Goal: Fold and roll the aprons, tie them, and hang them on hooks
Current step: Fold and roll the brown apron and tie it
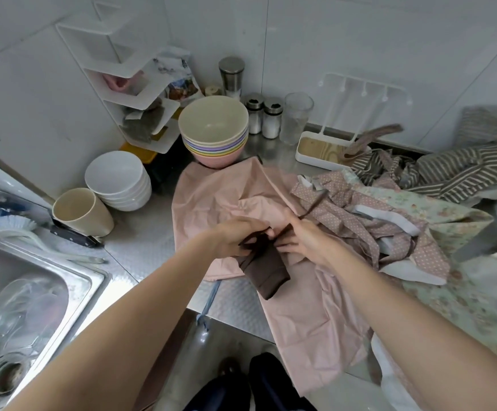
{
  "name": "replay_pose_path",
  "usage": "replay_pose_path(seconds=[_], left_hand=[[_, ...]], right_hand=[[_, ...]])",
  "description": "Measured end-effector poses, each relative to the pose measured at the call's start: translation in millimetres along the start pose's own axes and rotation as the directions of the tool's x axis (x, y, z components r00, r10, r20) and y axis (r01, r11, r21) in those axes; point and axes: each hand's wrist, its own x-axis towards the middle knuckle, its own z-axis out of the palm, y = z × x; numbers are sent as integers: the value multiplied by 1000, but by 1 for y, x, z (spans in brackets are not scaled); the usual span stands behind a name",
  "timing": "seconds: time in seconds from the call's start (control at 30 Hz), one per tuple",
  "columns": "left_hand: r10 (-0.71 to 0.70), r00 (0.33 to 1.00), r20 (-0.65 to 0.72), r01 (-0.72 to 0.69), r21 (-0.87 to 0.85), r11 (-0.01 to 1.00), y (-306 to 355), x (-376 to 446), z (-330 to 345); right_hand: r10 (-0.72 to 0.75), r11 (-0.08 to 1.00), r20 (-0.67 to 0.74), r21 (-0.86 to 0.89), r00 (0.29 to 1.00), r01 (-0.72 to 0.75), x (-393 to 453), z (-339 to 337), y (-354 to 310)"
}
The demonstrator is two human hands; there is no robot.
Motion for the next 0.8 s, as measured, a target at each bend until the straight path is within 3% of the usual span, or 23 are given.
replay_pose_path(seconds=[0.2,0.33,0.43,0.53,0.67,0.8], left_hand=[[-146,987,61,136,146,980,13,12,12],[-162,983,87,158,54,986,14,15,10],[-176,974,142,165,81,983,19,14,9],[-207,972,114,198,91,976,20,17,13],[-182,978,97,175,84,981,16,19,18],[-85,994,69,77,115,990,9,12,30]], right_hand=[[-76,994,-179,-89,981,60,19,5,0],[-44,957,84,-282,996,66,19,5,4],[23,940,243,-335,970,62,12,5,5],[12,978,299,-203,954,51,11,1,6],[-73,997,167,36,983,68,18,0,9],[-18,990,158,142,987,-4,18,3,11]])
